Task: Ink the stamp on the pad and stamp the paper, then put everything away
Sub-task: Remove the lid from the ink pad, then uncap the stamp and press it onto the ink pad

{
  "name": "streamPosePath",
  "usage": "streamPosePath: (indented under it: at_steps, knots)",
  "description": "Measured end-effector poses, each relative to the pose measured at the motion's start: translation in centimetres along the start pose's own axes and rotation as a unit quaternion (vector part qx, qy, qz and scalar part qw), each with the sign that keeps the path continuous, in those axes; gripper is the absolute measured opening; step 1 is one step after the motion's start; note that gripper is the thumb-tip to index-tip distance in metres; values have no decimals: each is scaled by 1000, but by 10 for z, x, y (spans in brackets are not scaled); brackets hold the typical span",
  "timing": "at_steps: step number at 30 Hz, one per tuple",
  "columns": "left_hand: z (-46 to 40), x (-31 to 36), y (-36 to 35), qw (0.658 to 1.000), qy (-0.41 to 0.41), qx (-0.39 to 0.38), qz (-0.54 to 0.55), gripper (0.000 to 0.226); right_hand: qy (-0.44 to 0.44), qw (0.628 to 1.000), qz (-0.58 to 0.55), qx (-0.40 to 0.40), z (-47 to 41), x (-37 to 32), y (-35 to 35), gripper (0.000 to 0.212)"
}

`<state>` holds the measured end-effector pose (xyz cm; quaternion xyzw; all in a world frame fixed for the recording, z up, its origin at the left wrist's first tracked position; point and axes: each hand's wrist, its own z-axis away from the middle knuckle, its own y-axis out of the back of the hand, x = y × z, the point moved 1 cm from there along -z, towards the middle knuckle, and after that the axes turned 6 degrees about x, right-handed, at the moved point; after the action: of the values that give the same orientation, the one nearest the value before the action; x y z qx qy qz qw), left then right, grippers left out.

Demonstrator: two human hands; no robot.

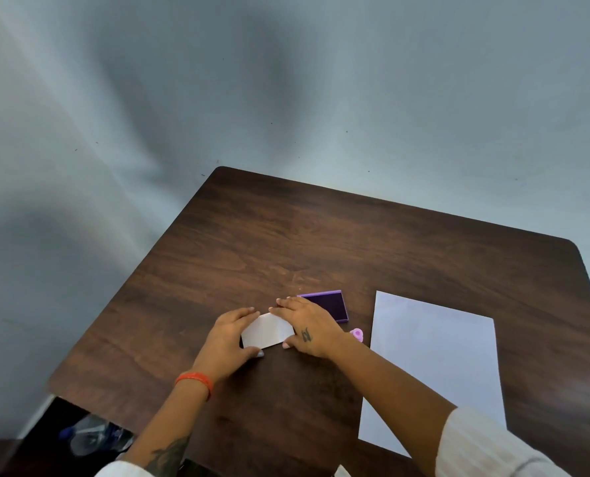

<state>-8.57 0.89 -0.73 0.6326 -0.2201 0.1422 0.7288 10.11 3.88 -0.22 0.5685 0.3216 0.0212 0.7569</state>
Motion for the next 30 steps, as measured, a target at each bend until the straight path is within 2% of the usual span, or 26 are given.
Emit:
streamPosePath:
  at_steps: [6,9,12,17,20,25,30]
  knots:
    - [-9,53,1,991,-72,84,74,70,-76,975,-113,175,26,18,36,63]
    - [-10,85,-7,986,-93,78,114,70,-134,951,-138,241,49,36,52,56]
    - [-9,108,-24,987,-80,41,132,71,-186,917,-183,302,78,53,58,53]
    - [-2,126,-55,990,-41,-14,136,66,-255,894,-206,306,111,66,44,50]
    - [1,128,-68,990,-32,-29,135,61,-262,892,-222,295,120,67,31,48]
    - [0,133,-78,989,-15,-7,147,46,-270,889,-254,268,122,59,17,47]
    - [-3,141,-83,989,-16,7,148,29,-244,905,-233,261,113,51,12,29]
